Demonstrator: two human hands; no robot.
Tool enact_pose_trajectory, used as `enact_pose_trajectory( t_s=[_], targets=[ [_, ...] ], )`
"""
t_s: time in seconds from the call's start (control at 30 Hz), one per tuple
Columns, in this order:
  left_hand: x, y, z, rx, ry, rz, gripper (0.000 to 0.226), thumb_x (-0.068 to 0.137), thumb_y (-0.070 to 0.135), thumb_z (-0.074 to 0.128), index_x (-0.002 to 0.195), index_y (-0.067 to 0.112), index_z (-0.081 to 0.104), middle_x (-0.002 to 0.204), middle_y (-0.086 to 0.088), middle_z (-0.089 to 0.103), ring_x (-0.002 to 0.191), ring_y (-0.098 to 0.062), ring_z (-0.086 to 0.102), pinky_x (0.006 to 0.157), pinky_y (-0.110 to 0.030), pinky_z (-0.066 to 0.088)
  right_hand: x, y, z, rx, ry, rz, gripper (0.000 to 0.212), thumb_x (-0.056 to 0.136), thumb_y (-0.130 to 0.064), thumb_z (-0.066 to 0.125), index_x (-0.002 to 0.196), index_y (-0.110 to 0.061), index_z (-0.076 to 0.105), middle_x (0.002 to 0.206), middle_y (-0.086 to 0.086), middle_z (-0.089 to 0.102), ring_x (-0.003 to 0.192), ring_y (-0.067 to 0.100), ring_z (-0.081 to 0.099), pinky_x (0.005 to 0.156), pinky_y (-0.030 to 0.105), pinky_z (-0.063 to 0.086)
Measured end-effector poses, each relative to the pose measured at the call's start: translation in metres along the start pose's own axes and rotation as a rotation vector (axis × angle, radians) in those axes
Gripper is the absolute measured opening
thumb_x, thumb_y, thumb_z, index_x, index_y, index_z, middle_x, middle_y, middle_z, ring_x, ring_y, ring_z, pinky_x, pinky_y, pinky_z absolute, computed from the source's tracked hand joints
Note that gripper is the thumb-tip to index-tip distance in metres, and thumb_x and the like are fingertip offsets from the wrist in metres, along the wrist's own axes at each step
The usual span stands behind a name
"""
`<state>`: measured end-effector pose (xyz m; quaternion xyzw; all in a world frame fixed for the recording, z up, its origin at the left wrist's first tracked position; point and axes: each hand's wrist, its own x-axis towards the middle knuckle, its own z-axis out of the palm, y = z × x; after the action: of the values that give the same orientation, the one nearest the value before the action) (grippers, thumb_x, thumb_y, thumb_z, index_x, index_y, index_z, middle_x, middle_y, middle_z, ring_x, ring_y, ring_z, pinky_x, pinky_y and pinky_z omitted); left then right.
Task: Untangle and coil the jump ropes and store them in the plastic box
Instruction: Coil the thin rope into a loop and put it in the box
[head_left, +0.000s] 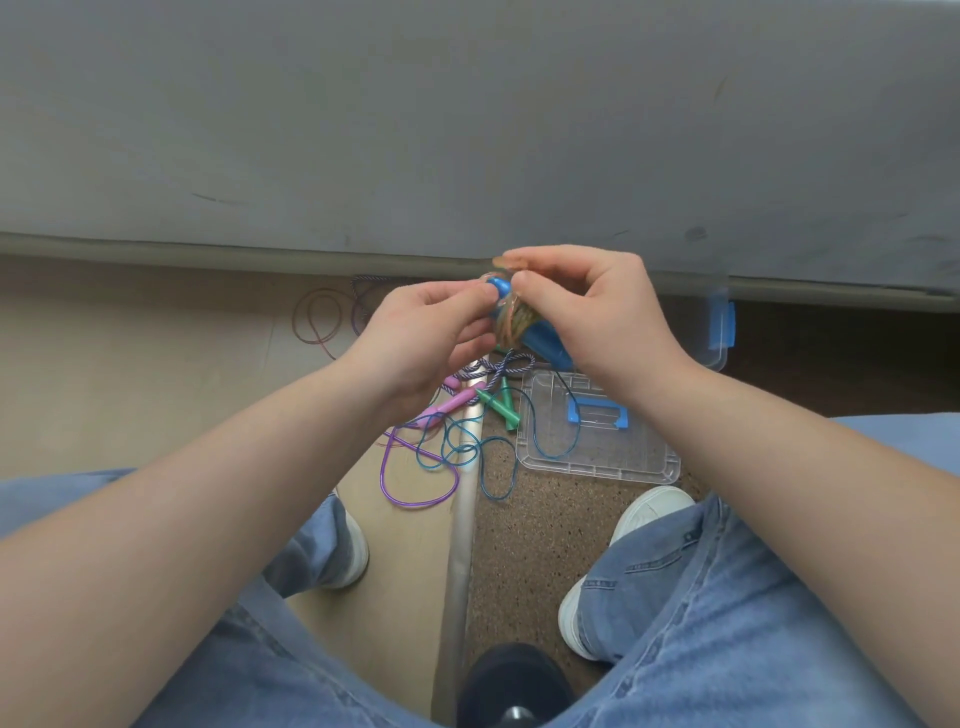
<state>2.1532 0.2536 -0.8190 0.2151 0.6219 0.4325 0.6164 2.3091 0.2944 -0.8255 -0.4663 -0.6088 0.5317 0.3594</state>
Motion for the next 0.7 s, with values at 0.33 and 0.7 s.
enact_pose_trajectory(
  t_s=[0.33,0.7],
  targets=[
    [-0.005,0.005,0.003,-0.026,0.032,0.019,0.012,0.095,0.013,0.063,0.097,0.005,0.071,0.088,-0.008,0.075,0.085,-0.020,0.074,0.076,-0.028,0.059,0.004,-0.015,-0.010,-0.733,-0.002,-0.304,0.035,0.095,-0.033,0.052,0.074,-0.009,0.067,0.049,0.004,0.048,0.052,0.023,0.041,0.060,0.034,0.044],
    [0.003,0.009,-0.001,0.056,0.080,0.045,0.010,0.093,0.016,0.067,0.096,0.007,0.072,0.092,-0.008,0.075,0.089,-0.016,0.073,0.078,-0.026,0.058,0.006,-0.007,-0.007,-0.734,0.087,-0.533,0.028,0.088,-0.016,0.063,0.113,-0.015,0.077,0.079,0.004,0.068,0.072,0.026,0.058,0.070,0.029,0.044]
  ],
)
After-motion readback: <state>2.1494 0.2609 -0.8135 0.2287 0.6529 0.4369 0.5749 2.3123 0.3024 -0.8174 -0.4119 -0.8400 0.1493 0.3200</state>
